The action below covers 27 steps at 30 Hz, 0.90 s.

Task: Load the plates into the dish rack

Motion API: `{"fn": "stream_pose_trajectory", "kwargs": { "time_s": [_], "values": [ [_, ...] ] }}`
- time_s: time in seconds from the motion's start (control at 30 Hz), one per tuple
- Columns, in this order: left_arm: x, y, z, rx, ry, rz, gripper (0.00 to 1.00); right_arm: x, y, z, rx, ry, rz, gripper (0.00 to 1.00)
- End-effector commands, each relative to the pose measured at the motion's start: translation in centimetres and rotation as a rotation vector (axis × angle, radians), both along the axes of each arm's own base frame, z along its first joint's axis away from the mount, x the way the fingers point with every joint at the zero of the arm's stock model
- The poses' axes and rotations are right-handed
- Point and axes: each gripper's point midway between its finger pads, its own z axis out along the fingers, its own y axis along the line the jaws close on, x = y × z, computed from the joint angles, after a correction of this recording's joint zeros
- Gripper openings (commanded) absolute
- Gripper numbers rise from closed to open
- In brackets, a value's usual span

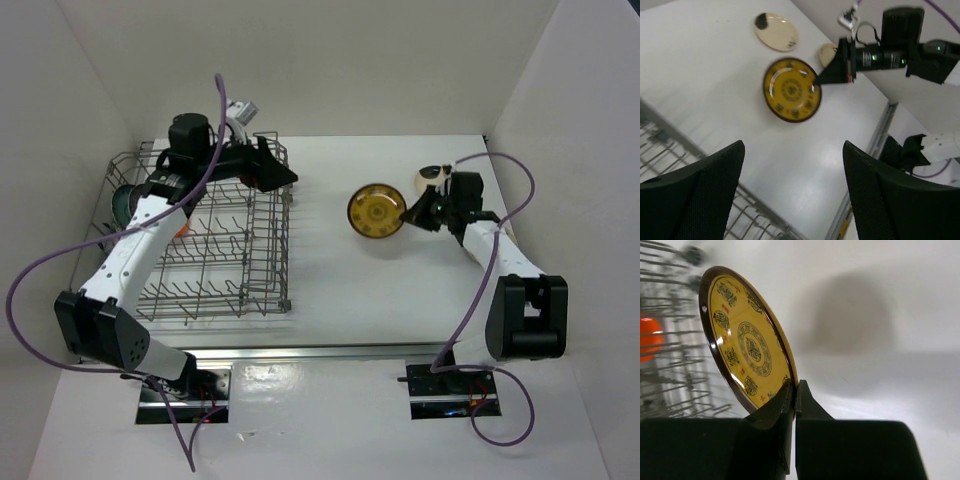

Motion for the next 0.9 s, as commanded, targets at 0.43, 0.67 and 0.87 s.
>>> {"fn": "stream_pose_trajectory", "kwargs": {
  "time_s": [0.43, 0.67, 0.87],
  "values": [
    [3.3, -7.8, -3.7, -0.074, 0.105, -0.191, 0.81, 1.5, 10.4, 17.7, 0.109, -0.504, 0.488, 0.0],
    [3.9, -8.5, -4.4, -0.065, 0.138, -0.2, 0.61, 0.4, 12.1, 19.5, 0.118, -0.553, 0.536, 0.0],
    [3.7, -8.8, -3.9, -0.055, 0.139, -0.202, 0.0, 0.4, 12.1, 20.7, 0.116, -0.581, 0.537, 0.0]
  ]
}}
